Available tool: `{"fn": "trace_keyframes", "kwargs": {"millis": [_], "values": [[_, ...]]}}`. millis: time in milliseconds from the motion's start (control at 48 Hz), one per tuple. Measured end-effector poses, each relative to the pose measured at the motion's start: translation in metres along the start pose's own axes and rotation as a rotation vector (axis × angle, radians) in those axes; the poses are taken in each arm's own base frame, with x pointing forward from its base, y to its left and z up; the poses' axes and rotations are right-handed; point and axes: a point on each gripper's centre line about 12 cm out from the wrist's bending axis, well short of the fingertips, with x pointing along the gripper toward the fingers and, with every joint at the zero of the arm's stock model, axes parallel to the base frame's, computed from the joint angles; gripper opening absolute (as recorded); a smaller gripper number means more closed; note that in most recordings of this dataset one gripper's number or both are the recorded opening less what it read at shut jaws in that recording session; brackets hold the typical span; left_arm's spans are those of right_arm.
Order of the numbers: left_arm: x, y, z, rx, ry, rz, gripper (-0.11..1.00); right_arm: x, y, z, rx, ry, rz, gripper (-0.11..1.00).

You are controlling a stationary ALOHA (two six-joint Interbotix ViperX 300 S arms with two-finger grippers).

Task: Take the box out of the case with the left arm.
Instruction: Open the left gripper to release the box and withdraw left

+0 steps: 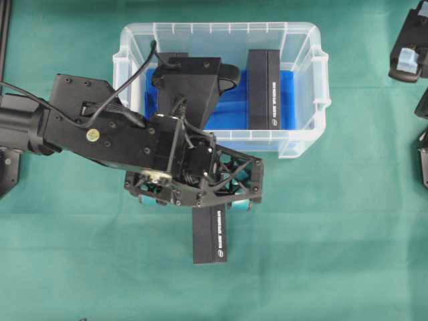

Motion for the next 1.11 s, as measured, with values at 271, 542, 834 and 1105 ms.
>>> {"fn": "trace_keyframes", "kwargs": {"millis": [271, 542, 834, 1105], "values": [[-0.002, 0.015, -0.004, 0.011, 0.002, 0.023, 0.91, 0.0, 0.0, 0.0, 0.002, 0.001, -0.001, 0.0], [-0.022, 0.058, -0.011, 0.022, 0.006, 0.036, 0.91, 0.0, 0.0, 0.0, 0.002, 0.0, 0.0, 0.0], [-0.036, 0.121, -0.02, 0.048, 0.014, 0.058, 0.91, 0.0, 0.0, 0.0, 0.002, 0.001, -0.001, 0.0], [-0.041, 0.17, -0.021, 0.007, 0.018, 0.067, 0.91, 0.0, 0.0, 0.0, 0.0, 0.001, -0.001, 0.0]]}}
